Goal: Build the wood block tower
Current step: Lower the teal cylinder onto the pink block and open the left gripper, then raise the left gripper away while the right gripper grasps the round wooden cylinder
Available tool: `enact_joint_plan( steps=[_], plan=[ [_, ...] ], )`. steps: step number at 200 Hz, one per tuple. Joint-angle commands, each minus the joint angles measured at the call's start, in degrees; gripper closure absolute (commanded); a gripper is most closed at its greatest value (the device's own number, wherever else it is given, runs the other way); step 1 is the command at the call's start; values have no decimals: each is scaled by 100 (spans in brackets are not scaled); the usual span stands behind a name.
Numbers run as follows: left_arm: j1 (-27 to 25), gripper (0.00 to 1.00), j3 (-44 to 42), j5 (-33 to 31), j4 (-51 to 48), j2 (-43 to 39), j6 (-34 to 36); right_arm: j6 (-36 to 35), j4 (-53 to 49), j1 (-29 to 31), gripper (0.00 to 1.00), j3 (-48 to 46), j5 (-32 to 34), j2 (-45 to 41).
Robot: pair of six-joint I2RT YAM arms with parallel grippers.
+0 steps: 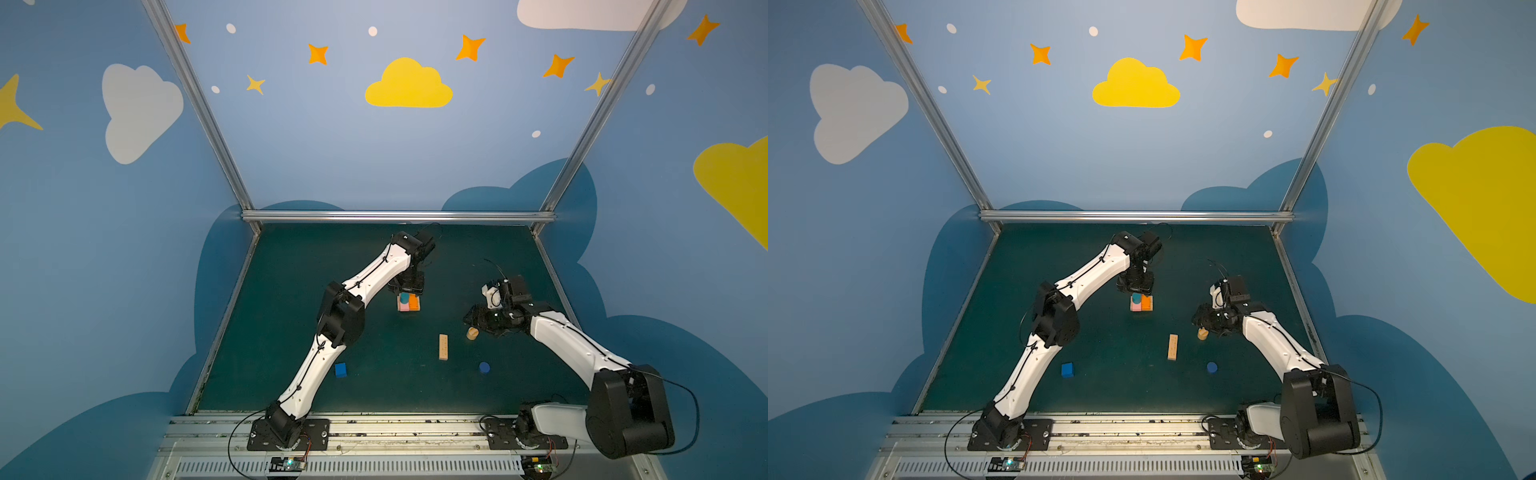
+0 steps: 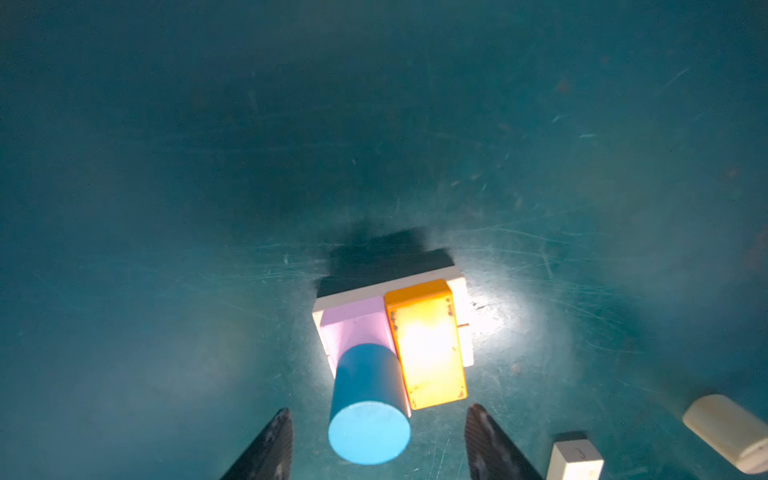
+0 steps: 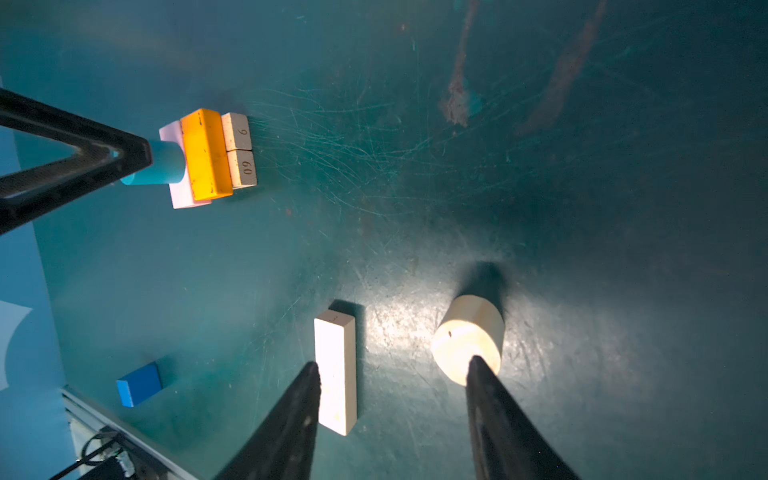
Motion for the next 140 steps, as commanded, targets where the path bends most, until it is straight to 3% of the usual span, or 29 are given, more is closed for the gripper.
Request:
enact_joint_plan(
  steps=[1,30,53,115,140],
  plan=[
    [74,27,97,-32,-85,-230,46,-108,-275,-23,39,179,7,-167],
    [178,23,-80,22,140,-707,78,-284,-746,1,36,428,355,-147],
    [276,23,-756,204,746,-1378,-3,-446,-1117,52,37,615,705,-42],
    [556,24,-3758,398,2921,-3776,-342,-638,-1556,375,43,953,1183,504],
    [679,24,-4972,80,3407,-4720,-608,-649,-1667,571,44,1011,1449,819]
  ],
)
